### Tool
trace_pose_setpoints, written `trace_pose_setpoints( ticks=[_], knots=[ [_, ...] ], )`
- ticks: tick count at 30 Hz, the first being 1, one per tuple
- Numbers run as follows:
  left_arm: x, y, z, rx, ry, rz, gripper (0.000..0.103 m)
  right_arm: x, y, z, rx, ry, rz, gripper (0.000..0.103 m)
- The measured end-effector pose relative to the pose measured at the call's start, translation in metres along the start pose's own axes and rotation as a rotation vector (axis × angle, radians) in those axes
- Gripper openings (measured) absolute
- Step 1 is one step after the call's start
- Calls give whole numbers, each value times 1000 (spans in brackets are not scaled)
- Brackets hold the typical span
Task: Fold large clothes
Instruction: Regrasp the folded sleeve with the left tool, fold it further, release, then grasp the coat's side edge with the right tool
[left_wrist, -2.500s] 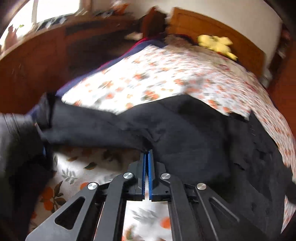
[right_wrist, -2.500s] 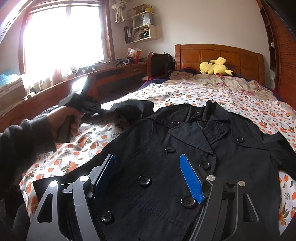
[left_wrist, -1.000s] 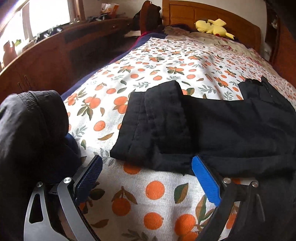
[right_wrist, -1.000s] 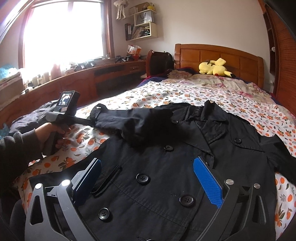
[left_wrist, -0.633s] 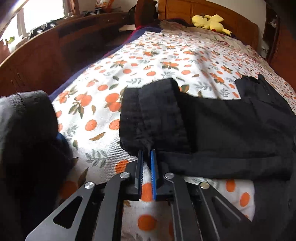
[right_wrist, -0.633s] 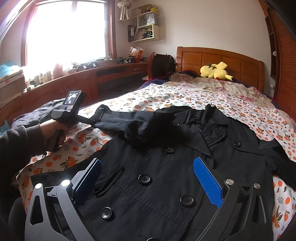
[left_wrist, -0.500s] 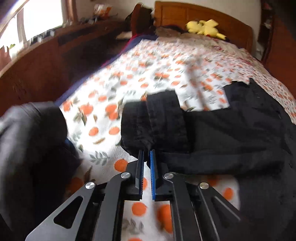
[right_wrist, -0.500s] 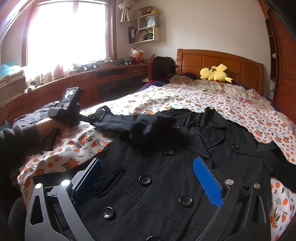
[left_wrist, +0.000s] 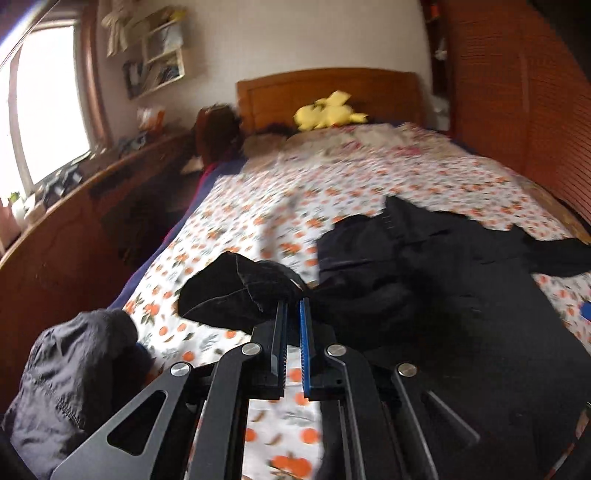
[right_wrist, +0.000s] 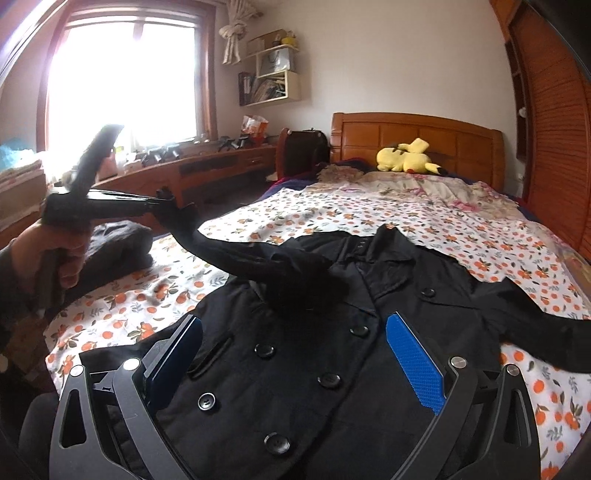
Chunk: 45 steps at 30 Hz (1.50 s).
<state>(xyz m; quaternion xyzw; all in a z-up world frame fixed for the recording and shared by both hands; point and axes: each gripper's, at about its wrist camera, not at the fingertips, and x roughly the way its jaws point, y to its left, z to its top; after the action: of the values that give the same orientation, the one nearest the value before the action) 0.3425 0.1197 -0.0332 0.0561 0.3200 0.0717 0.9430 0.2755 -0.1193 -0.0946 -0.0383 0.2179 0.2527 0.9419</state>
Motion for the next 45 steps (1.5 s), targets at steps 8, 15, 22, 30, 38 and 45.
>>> trace_pose_setpoints(
  ticks=[8,15,22,30,38,45],
  knots=[
    [-47,-67,-26,26,-43,-113,6,-16,-7,-19,-11,28,-29,96],
    [-57,-88,-81,5,-34,-171,7,-33,-13,-36,-13,85,-63,96],
    [-60,-86,-114,-11,-29,-183,8,-50,-2,-39,-82,124,-134,96],
    [-73,-67,-128,-45,-95,-177,100,-46,14,-39,-65,133,-106,96],
    [-88,-38,-131,-106,-115,-173,101,-29,36,-40,-106,167,-99,96],
    [-101,-1,-131,-139,-144,-115,101,-7,64,-37,-146,192,-65,96]
  ],
)
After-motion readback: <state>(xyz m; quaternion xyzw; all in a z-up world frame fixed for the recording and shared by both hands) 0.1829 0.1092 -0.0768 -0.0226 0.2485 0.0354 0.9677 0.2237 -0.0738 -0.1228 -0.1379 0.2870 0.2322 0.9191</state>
